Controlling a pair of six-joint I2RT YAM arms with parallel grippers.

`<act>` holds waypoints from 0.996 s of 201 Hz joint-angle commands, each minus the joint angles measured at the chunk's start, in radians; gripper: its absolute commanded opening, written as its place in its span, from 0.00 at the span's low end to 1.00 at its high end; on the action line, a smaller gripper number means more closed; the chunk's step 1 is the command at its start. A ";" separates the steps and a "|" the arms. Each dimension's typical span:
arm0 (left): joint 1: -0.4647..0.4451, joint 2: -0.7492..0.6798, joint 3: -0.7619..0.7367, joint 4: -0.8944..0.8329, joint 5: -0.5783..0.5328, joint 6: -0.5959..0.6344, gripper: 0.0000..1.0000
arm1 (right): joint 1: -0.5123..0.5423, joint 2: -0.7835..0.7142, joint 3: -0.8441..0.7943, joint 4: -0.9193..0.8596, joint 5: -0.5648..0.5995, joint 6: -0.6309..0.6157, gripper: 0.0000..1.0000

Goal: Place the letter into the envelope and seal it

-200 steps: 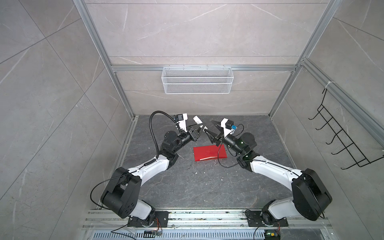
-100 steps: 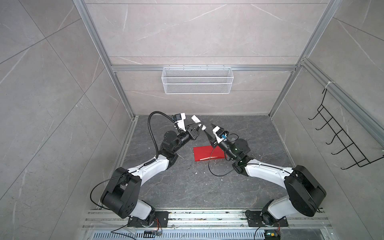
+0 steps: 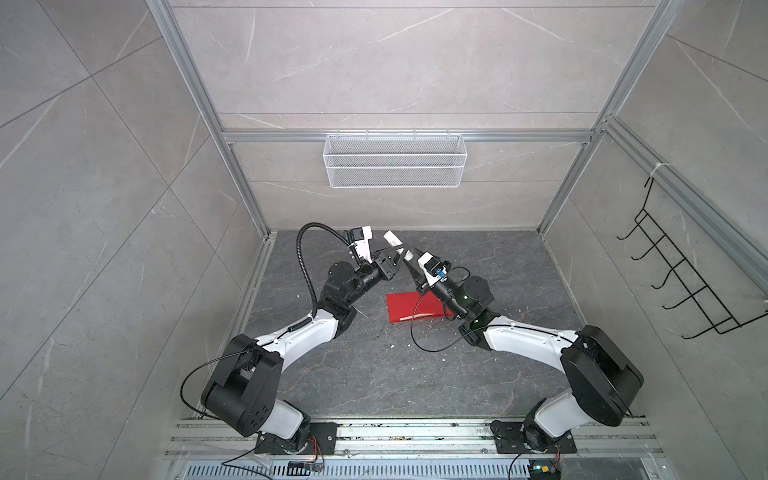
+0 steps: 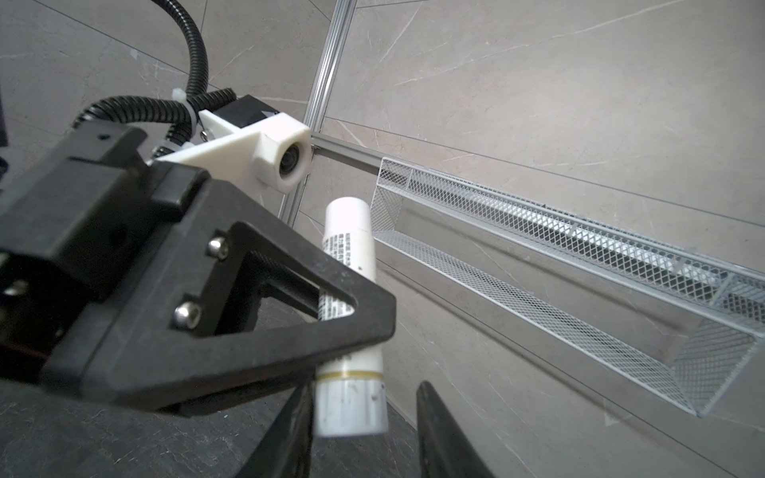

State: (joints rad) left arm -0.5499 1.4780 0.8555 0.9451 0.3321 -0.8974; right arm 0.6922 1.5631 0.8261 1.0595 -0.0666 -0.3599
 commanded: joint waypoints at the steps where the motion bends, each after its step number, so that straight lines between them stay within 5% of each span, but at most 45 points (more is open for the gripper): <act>1: -0.001 -0.002 0.045 0.061 0.009 -0.006 0.00 | 0.007 0.016 0.035 0.014 0.014 -0.005 0.39; 31: -0.001 0.001 0.043 0.068 0.011 -0.012 0.00 | 0.007 0.026 0.039 0.008 0.013 -0.004 0.37; 129: -0.001 0.015 0.045 0.074 0.040 0.004 0.00 | 0.005 0.003 0.050 -0.015 -0.008 0.072 0.00; 149: -0.001 0.015 0.043 0.086 0.066 0.052 0.00 | -0.058 -0.026 0.083 -0.087 -0.164 0.283 0.00; 172: -0.001 0.014 0.046 0.098 0.102 0.084 0.00 | -0.196 0.010 0.174 -0.095 -0.450 0.733 0.00; 200: -0.001 0.018 0.052 0.120 0.144 0.097 0.00 | -0.285 0.114 0.276 0.065 -0.669 1.173 0.00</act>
State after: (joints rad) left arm -0.5449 1.4975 0.8978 0.9939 0.3637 -0.8608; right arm 0.5133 1.6100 0.9817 0.9527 -0.5732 0.2726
